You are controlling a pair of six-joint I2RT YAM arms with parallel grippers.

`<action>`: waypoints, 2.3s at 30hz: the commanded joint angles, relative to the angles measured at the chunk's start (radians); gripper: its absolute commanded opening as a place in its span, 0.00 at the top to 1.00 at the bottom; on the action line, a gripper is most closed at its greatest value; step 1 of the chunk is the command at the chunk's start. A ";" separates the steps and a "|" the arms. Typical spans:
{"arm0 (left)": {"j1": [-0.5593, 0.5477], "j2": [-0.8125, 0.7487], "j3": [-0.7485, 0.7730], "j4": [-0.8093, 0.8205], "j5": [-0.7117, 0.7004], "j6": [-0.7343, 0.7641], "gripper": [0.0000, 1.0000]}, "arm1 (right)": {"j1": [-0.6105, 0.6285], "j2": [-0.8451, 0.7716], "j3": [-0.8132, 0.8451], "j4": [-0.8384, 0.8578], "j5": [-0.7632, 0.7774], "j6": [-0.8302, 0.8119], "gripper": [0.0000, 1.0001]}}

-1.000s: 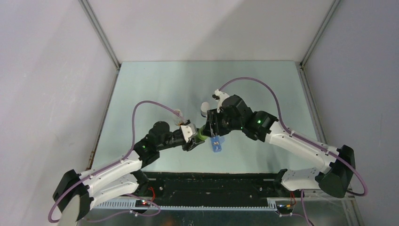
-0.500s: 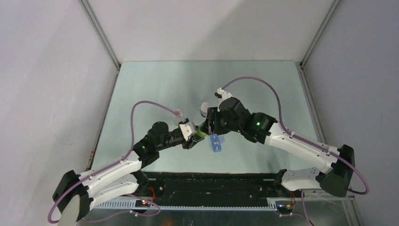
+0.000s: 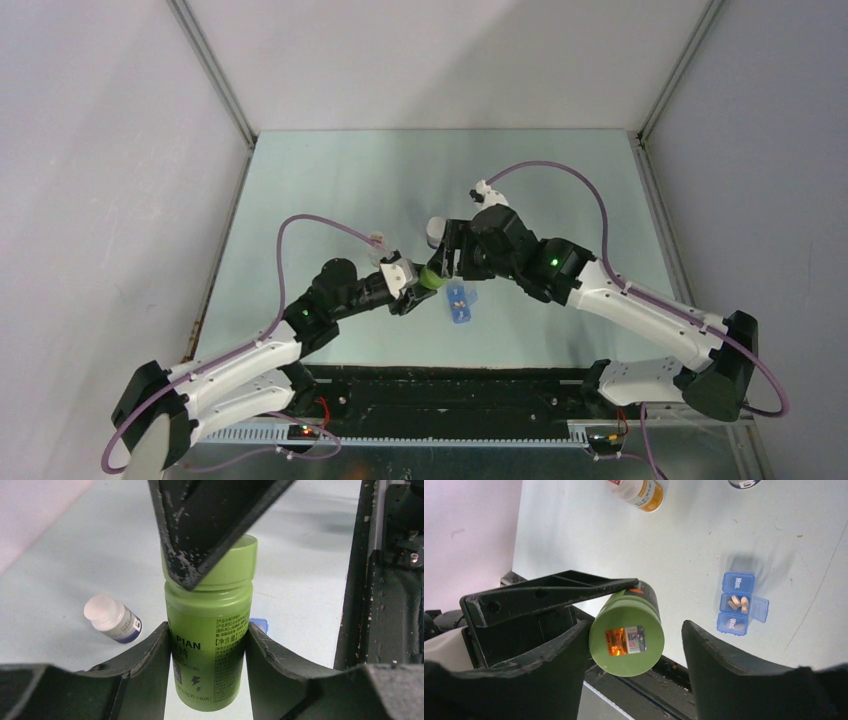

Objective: Sort the pills into containers
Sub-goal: Screw the lid of the pill bottle onto the pill bottle.

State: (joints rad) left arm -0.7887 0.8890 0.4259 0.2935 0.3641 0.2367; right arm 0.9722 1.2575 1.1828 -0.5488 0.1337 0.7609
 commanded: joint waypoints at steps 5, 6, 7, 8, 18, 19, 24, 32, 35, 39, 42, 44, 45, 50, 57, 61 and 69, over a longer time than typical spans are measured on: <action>-0.005 -0.015 -0.002 0.146 0.032 -0.010 1.00 | -0.057 -0.078 0.022 0.024 0.010 -0.049 0.09; -0.004 -0.014 -0.002 0.148 0.033 -0.012 1.00 | -0.059 -0.086 0.022 0.031 0.000 -0.057 0.05; -0.004 -0.013 -0.002 0.148 0.033 -0.015 1.00 | -0.064 -0.089 0.021 0.032 -0.007 -0.075 0.03; -0.005 -0.013 -0.001 0.150 0.033 -0.014 1.00 | -0.066 -0.099 0.021 0.035 -0.025 -0.087 0.01; -0.005 -0.007 0.003 0.158 0.053 -0.023 1.00 | -0.161 -0.192 -0.018 0.078 -0.309 -0.351 0.01; -0.004 -0.008 0.002 0.157 0.058 -0.023 1.00 | -0.173 -0.195 -0.026 0.072 -0.350 -0.401 0.01; -0.004 0.000 0.017 0.147 0.123 -0.025 1.00 | -0.214 -0.199 -0.031 0.014 -0.569 -0.619 0.02; -0.004 0.022 0.046 0.119 0.194 -0.025 1.00 | -0.136 -0.172 -0.031 -0.014 -0.562 -0.754 0.05; -0.005 0.028 0.052 0.114 0.206 -0.025 1.00 | -0.102 -0.148 -0.030 -0.003 -0.514 -0.758 0.12; -0.005 0.032 0.056 0.117 0.231 -0.024 1.00 | -0.085 -0.113 -0.020 0.004 -0.486 -0.758 0.27; -0.004 0.036 0.058 0.115 0.238 -0.023 1.00 | -0.081 -0.097 -0.016 0.010 -0.459 -0.758 0.35; -0.005 0.039 0.060 0.112 0.236 -0.020 1.00 | -0.075 -0.094 -0.016 0.016 -0.441 -0.755 0.40; -0.005 0.040 0.061 0.113 0.234 -0.020 1.00 | -0.066 -0.093 -0.017 0.018 -0.416 -0.753 0.42; -0.004 0.045 0.064 0.114 0.221 -0.017 1.00 | -0.037 -0.089 -0.016 0.022 -0.311 -0.736 0.41; -0.005 0.038 0.059 0.110 0.211 -0.015 1.00 | -0.030 -0.121 0.004 -0.017 -0.171 -0.683 0.31; -0.005 0.037 0.058 0.114 0.208 -0.014 1.00 | -0.031 -0.111 0.010 -0.040 -0.147 -0.670 0.20; -0.003 0.030 0.055 0.130 0.220 -0.019 1.00 | -0.084 -0.073 0.009 -0.029 -0.301 -0.625 0.23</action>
State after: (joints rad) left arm -0.7895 0.9394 0.4301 0.3336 0.5510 0.2184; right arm 0.9245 1.1687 1.1564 -0.5762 -0.1127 0.1112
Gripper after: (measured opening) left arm 0.537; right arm 0.806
